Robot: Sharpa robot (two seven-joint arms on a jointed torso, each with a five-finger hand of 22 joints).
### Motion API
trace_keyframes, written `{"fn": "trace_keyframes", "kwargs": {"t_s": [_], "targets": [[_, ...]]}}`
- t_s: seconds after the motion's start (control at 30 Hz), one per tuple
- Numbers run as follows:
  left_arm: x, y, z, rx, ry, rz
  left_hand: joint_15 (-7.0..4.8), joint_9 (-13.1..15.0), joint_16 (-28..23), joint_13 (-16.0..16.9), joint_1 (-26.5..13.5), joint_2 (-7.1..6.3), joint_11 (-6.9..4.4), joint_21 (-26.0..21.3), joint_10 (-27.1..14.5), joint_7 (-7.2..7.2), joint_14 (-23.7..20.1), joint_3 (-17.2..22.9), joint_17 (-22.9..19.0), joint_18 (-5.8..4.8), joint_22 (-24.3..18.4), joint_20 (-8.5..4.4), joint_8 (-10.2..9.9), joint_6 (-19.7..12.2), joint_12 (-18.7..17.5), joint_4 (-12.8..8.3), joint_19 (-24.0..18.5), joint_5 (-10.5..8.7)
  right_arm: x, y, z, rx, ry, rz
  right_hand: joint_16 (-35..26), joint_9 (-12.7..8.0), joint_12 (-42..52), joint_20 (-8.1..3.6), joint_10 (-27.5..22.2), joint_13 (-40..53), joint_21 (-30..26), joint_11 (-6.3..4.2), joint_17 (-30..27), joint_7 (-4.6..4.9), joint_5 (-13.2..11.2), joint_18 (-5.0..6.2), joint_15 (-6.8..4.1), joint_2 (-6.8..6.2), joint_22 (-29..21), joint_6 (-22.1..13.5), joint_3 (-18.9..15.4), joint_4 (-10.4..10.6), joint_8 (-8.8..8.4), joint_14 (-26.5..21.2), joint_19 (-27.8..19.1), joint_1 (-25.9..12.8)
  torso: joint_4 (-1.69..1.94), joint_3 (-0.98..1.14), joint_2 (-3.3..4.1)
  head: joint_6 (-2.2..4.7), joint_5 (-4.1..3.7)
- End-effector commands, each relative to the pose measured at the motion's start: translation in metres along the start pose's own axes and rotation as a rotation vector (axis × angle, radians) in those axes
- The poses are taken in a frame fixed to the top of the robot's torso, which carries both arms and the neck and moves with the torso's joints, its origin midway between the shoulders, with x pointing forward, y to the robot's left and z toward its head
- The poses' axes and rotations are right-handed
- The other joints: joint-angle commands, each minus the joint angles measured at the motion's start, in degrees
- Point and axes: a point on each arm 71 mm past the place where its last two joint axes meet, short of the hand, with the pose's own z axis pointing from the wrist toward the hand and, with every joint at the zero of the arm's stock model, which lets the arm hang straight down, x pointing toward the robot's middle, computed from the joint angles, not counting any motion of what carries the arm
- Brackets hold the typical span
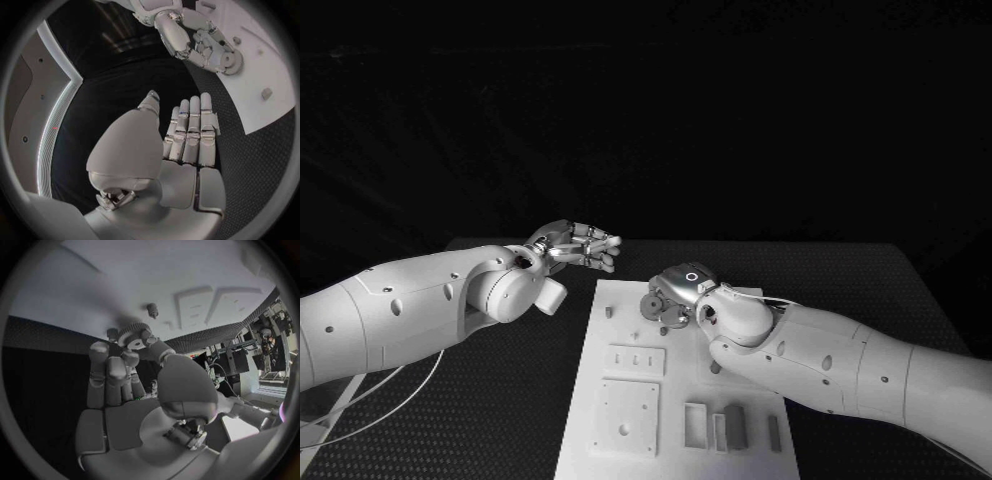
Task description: Assemble the parts on the task board
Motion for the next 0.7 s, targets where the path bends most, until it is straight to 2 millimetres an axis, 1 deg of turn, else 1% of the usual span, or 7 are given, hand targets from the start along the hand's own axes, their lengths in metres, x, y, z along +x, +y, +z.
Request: {"fn": "trace_keyframes", "kwargs": {"t_s": [0.03, 0.17, 0.37, 0.6, 0.67, 0.7], "targets": [[0.0007, -0.0015, 0.0002, 0.009, 0.006, 0.003, 0.24, 0.1, -0.4, 0.1, -0.1, 0.31, 0.1, -0.4, -0.2, 0.01, 0.0, 0.2, 0.1, 0.76, 0.1, 0.29, -0.2, -0.1, -0.2, -0.1, 0.0, -0.21, 0.0083, -0.0005, -0.0029, 0.006, 0.054, -0.011, -0.2, -0.1, -0.1, -0.16, -0.9, -0.1, -0.4, 0.27, 0.0, 0.79, 0.1, 3.68, 0.24, -0.72, 0.6, 3.7, 0.2, 0.0, 0.21, 0.1, 0.1, -0.1, 0.02, 0.03, -0.01, -0.12, 0.0], [0.0005, -0.0013, 0.0, 0.008, 0.006, 0.003, 0.23, 0.1, -0.4, 0.1, -0.1, 0.32, 0.1, -0.4, -0.2, 0.01, 0.0, 0.2, 0.1, 0.76, 0.1, 0.29, -0.2, -0.1, -0.2, -0.1, 0.0, -0.21, 0.0084, -0.0001, -0.0035, 0.007, 0.053, -0.014, -0.2, -0.1, -0.1, -0.16, -0.9, -0.1, -0.4, 0.25, 0.0, 0.76, 0.1, 3.68, 0.22, -0.78, 0.6, 3.7, 0.2, 0.0, 0.25, 0.1, 0.1, 0.0, 0.04, 0.02, 0.01, -0.22, 0.02], [0.0005, -0.0014, 0.0, 0.008, 0.007, 0.003, 0.23, 0.1, -0.4, 0.1, -0.1, 0.31, 0.1, -0.4, -0.2, 0.01, 0.0, 0.2, 0.1, 0.76, 0.1, 0.29, -0.3, -0.1, -0.2, -0.1, 0.0, -0.22, 0.009, -0.0024, -0.0037, 0.017, 0.054, -0.019, -0.2, -0.1, 0.0, -0.16, -0.9, -0.1, -0.4, 0.23, 0.0, 0.74, 0.1, 3.68, 0.2, -0.84, 0.6, 3.8, 0.2, 0.0, 0.26, 0.1, 0.2, 0.0, 0.01, 0.03, -0.01, -0.1, -0.02], [0.0004, -0.0013, 0.0, 0.008, 0.005, 0.003, 0.24, 0.1, -0.4, 0.1, -0.1, 0.31, 0.1, -0.4, -0.2, 0.01, 0.0, 0.2, 0.1, 0.76, 0.1, 0.29, -0.3, -0.1, -0.2, -0.1, 0.1, -0.22, 0.0093, -0.0049, -0.0039, 0.023, 0.045, -0.019, -0.2, -0.1, 0.0, -0.16, -0.8, -0.1, -0.4, 0.2, 0.0, 0.72, 0.1, 3.68, 0.17, -1.0, 0.6, 3.8, 0.2, 0.0, 0.28, 0.1, 0.2, 0.0, 0.01, 0.03, 0.01, -0.11, -0.03], [0.0005, -0.0014, 0.0, 0.008, 0.005, 0.003, 0.24, 0.1, -0.4, 0.1, -0.1, 0.3, 0.1, -0.4, -0.2, 0.01, 0.0, 0.2, 0.1, 0.76, 0.1, 0.29, -0.3, -0.1, -0.2, -0.1, 0.1, -0.22, 0.0087, -0.0052, -0.0037, 0.025, 0.036, -0.005, -0.3, -0.2, 0.0, -0.15, -0.9, -0.2, -0.4, 0.24, 0.0, 0.78, 0.1, 3.68, 0.19, -1.15, 0.6, 3.4, 0.2, 0.0, 0.05, 0.1, 0.2, 0.0, 0.0, 0.01, 0.0, -0.03, -0.04], [0.0006, -0.0014, 0.0001, 0.008, 0.006, 0.003, 0.24, 0.1, -0.4, 0.1, -0.1, 0.3, 0.1, -0.4, -0.2, 0.01, 0.0, 0.2, 0.1, 0.76, 0.1, 0.29, -0.3, -0.1, -0.2, -0.1, 0.1, -0.22, 0.0087, -0.0049, -0.0037, 0.024, 0.035, -0.002, -0.3, -0.4, 0.0, -0.17, -0.9, -0.2, -0.5, 0.41, 0.0, 0.97, 0.1, 3.68, 0.31, -1.39, 0.6, 2.4, 0.2, 0.0, -0.53, 0.1, 0.2, 0.0, 0.0, 0.0, -0.01, -0.02, -0.05]]}}
